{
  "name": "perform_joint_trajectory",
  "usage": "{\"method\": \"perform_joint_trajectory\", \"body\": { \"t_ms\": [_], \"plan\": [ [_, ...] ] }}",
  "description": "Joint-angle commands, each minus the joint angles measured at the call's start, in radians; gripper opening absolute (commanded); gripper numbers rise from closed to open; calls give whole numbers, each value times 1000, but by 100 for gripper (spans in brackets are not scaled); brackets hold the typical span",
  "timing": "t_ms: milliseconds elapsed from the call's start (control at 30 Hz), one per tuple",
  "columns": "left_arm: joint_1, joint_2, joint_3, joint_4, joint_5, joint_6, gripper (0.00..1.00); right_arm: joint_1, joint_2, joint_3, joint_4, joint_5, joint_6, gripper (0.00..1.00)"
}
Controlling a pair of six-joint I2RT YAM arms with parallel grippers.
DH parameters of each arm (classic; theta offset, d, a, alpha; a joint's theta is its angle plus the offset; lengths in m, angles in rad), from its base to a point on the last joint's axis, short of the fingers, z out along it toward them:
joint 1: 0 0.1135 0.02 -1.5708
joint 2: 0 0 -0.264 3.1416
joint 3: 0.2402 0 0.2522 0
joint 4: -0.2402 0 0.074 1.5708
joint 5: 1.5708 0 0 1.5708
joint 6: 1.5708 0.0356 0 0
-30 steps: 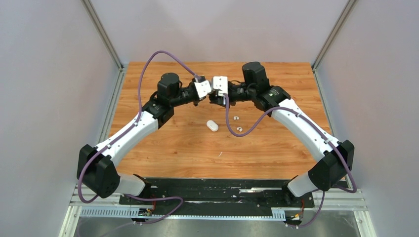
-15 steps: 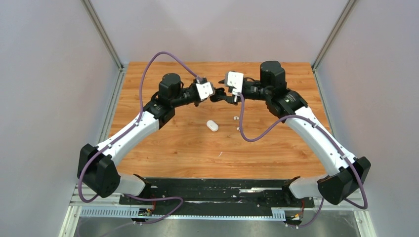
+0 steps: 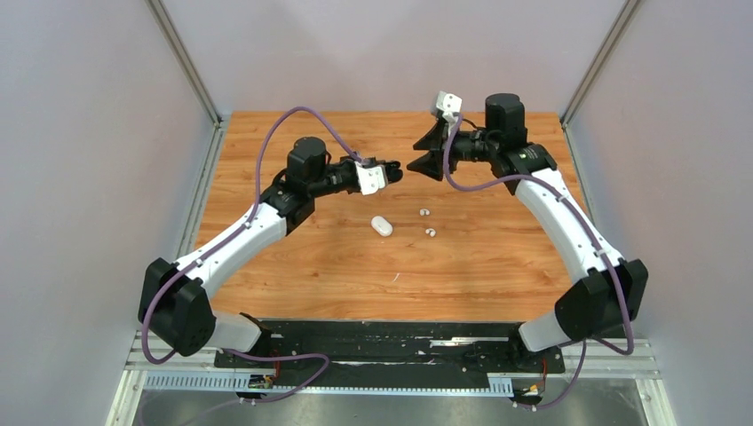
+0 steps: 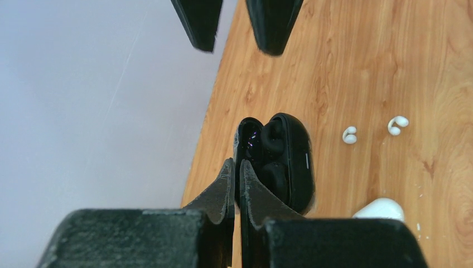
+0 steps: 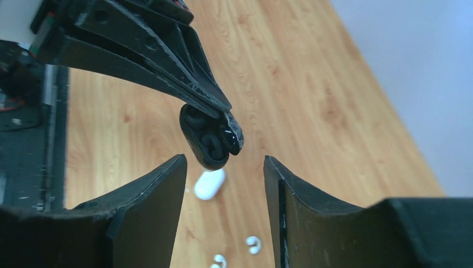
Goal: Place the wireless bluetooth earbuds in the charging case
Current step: Close the charging case.
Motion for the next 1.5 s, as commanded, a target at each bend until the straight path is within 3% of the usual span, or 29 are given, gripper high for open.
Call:
{"method": "perform_joint_trajectory", "body": {
  "t_ms": [0, 200, 467, 833, 1200, 1333, 1467],
  "plan": [
    [-6, -52, -9, 51, 18, 115, 0, -40, 79, 69, 3, -167, 241, 53],
    [-6, -59, -12, 45, 46, 154, 0, -43, 140, 113, 38, -244, 270, 43],
    [-6, -46, -4, 59, 83, 113, 0, -41, 202, 144, 123, -311, 353, 43],
    [-6, -52, -21, 120, 109, 132, 0, -15, 270, 180, 131, -314, 343, 41],
    [-6, -50, -36, 192, 100, 138, 0, -11, 300, 186, 132, -332, 343, 28],
    [-6, -49, -42, 211, 100, 137, 0, -12, 300, 176, 127, -344, 345, 19],
    [-6, -48, -48, 235, 89, 141, 0, -11, 303, 175, 117, -353, 345, 18]
  ]
}}
